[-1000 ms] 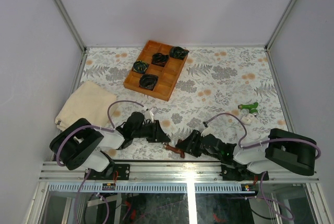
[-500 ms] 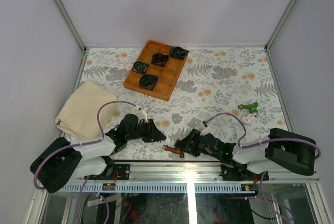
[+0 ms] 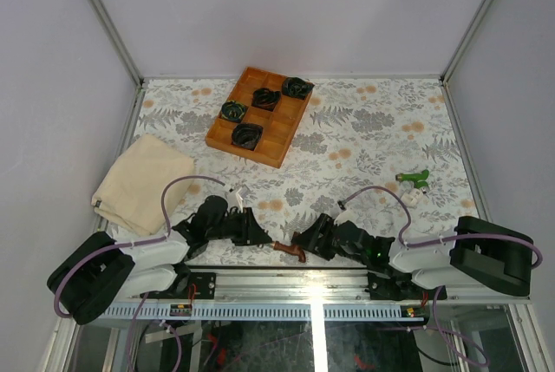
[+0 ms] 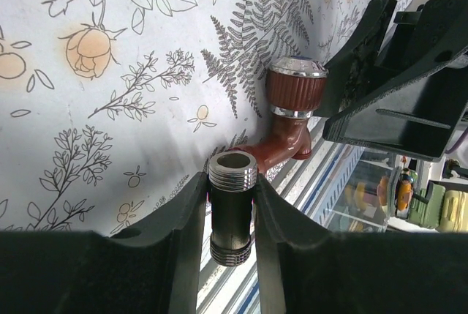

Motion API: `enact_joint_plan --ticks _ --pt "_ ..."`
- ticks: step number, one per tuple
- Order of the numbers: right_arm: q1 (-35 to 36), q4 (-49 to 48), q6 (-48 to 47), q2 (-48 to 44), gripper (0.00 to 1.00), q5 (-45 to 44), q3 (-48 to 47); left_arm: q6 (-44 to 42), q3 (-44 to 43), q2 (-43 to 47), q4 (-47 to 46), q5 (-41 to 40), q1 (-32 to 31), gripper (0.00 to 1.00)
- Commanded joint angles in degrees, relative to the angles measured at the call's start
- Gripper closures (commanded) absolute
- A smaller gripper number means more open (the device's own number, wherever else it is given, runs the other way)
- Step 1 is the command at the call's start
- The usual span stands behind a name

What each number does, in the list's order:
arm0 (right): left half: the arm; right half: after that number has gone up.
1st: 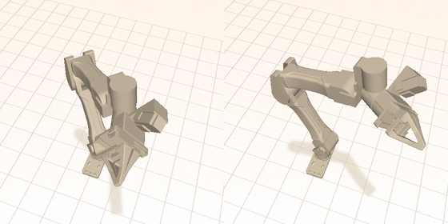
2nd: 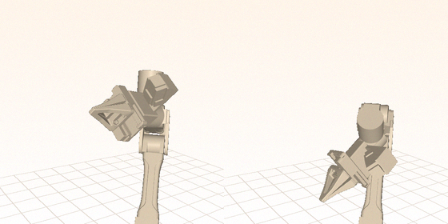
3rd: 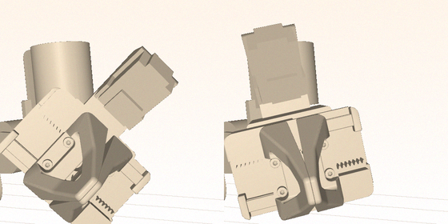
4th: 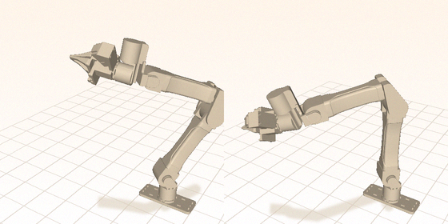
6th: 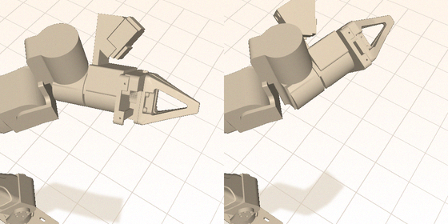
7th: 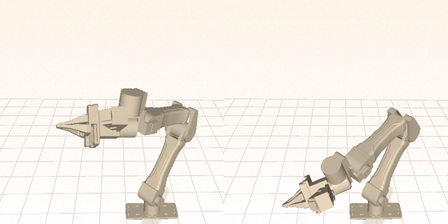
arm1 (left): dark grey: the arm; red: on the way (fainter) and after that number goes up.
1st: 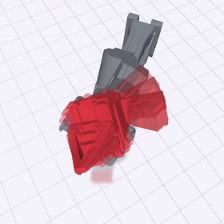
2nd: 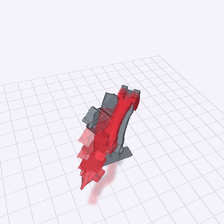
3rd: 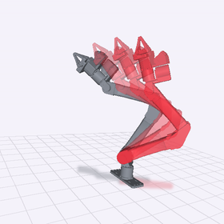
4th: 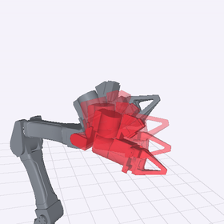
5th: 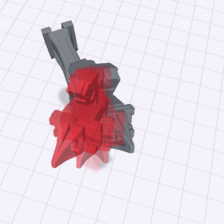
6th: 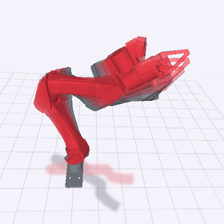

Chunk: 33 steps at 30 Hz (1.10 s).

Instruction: Install the water faucets

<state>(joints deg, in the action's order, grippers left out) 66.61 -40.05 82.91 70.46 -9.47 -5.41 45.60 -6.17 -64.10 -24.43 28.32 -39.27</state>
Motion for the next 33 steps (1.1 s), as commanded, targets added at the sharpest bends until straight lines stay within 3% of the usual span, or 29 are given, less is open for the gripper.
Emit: enact_joint_plan --ticks 1,10,19,33 --pt "0.1 6.3 -3.1 3.3 0.36 0.4 -0.1 0.0 0.3 -0.1 -4.2 1.7 0.0 1.0" --pt "0.2 -6.4 -2.9 12.3 0.4 3.2 0.6 3.9 2.8 -5.9 -15.7 2.4 0.0 1.0" --pt "0.1 -27.2 -5.2 23.9 0.51 6.2 0.5 4.6 3.2 -7.3 -17.3 1.6 0.0 1.0" --pt "0.1 -30.7 -9.6 27.1 0.36 5.1 2.3 3.9 3.1 -2.7 -11.6 -1.3 0.0 1.0"
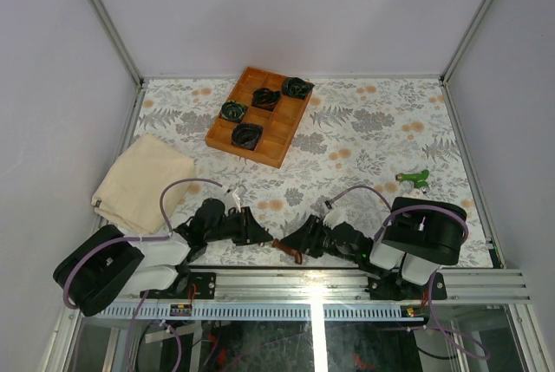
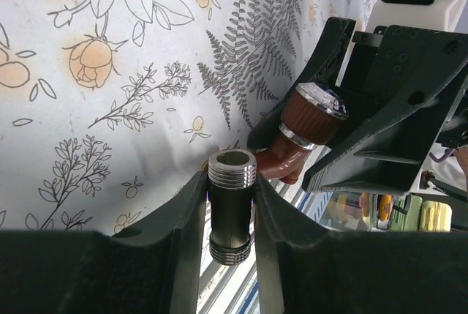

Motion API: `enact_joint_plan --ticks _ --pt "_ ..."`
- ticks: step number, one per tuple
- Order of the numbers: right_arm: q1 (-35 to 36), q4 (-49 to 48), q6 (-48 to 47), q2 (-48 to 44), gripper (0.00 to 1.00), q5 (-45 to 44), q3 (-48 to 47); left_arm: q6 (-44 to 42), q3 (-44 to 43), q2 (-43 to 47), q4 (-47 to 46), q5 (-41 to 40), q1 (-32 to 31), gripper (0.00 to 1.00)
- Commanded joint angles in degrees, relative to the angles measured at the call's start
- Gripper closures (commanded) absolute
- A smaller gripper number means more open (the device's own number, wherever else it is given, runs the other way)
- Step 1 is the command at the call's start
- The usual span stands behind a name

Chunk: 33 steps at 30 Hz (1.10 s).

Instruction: Install the water faucets

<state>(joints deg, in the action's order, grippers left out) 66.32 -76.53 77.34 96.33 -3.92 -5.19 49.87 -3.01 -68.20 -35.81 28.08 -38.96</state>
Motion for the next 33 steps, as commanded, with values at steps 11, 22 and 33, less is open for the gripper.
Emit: enact_joint_plan --ticks 11,22,33 --pt "-0.6 44.1 -3.9 -22.6 0.18 -10.8 0.3 -2.8 -1.7 7.8 8.1 -4.4 -0.2 1.0" --pt "-0.7 80.8 -3.0 -56.8 0.12 -14.6 -1.1 -3.5 -4.4 4.1 4.5 -1.8 -0.2 1.0" --pt "-0.6 61.5 -2.8 -42.3 0.22 -2.6 -0.2 -3.2 -7.5 -4.5 -2.9 1.5 -0.2 1.0"
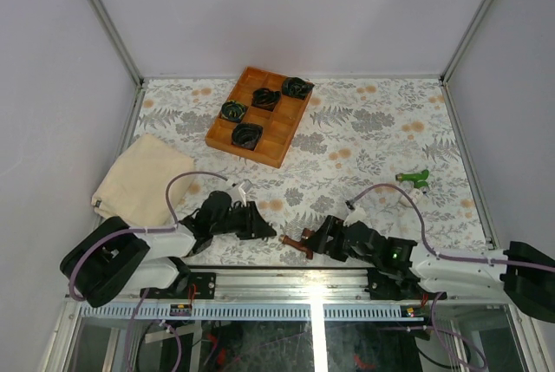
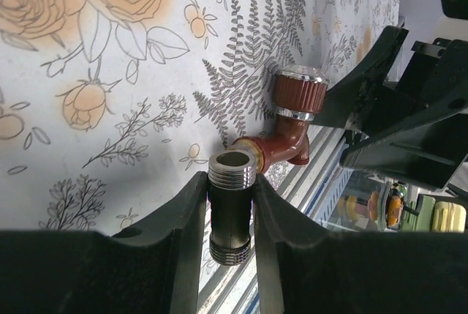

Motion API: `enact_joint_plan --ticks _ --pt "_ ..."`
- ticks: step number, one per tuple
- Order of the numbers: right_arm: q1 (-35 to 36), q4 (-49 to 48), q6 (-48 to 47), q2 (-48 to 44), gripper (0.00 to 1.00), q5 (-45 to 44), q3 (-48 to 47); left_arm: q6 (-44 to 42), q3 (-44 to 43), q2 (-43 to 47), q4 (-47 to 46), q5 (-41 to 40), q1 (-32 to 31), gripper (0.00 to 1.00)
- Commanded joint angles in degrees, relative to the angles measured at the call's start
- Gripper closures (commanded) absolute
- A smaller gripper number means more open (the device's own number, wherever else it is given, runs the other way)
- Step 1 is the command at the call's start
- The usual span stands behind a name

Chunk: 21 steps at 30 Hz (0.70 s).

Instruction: Install the water faucets

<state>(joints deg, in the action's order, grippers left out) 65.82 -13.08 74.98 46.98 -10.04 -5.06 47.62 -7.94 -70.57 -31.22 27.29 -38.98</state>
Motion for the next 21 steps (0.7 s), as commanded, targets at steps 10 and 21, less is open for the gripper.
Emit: enact_joint_plan --ticks 10,21 --pt "0.0 -12.5 2.0 18.3 0.29 1.7 0.1 -1.1 -3.5 -10.7 -13.7 4.6 -0.1 1.0" --pt "-0.1 -29.9 1.5 26.3 0.4 -0.3 2.4 1.5 -2.5 -16.0 -20.4 6.6 -0.1 1.0"
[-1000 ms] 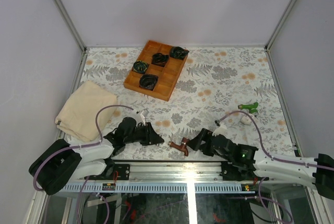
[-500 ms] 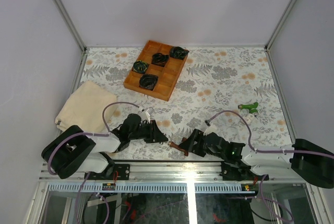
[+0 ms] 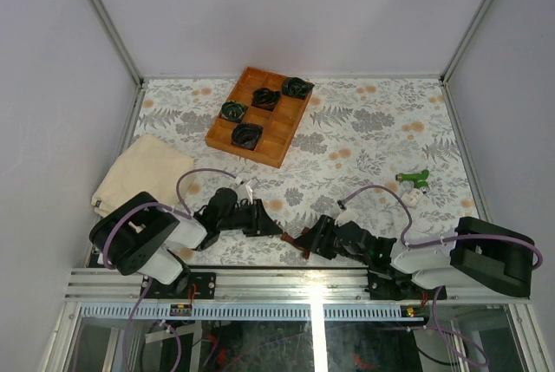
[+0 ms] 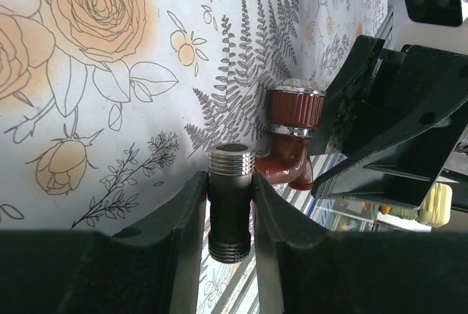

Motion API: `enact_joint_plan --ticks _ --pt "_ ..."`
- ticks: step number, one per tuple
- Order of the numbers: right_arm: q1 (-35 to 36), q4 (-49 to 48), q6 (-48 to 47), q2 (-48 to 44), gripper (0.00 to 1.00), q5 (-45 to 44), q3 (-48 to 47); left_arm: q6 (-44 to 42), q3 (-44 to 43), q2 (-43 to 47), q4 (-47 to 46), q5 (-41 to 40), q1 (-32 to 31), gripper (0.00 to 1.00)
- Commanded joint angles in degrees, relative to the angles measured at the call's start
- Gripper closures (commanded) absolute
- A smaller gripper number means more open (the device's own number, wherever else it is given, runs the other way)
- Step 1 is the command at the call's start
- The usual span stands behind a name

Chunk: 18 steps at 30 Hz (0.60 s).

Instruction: Install the water faucets

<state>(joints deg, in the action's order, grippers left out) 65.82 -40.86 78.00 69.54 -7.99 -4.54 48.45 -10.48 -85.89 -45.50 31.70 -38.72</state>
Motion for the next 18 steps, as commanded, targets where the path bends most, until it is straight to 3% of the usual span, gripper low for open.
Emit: enact_joint_plan --ticks 1,12,18 --pt "-0.1 -3.2 -1.6 4.4 0.41 -2.9 1.9 0.7 0.1 -0.7 -6.2 2.2 -0.4 1.0" --pt "-0.1 -15.2 2.1 11.5 0.47 -6.9 3.5 1.0 0.8 -0.5 -6.4 1.7 -0.4 1.0" --pt "-0.1 -17.4 0.8 15.0 0.57 -6.4 2.2 1.0 0.7 -0.7 -6.1 1.2 -0.4 1.0"
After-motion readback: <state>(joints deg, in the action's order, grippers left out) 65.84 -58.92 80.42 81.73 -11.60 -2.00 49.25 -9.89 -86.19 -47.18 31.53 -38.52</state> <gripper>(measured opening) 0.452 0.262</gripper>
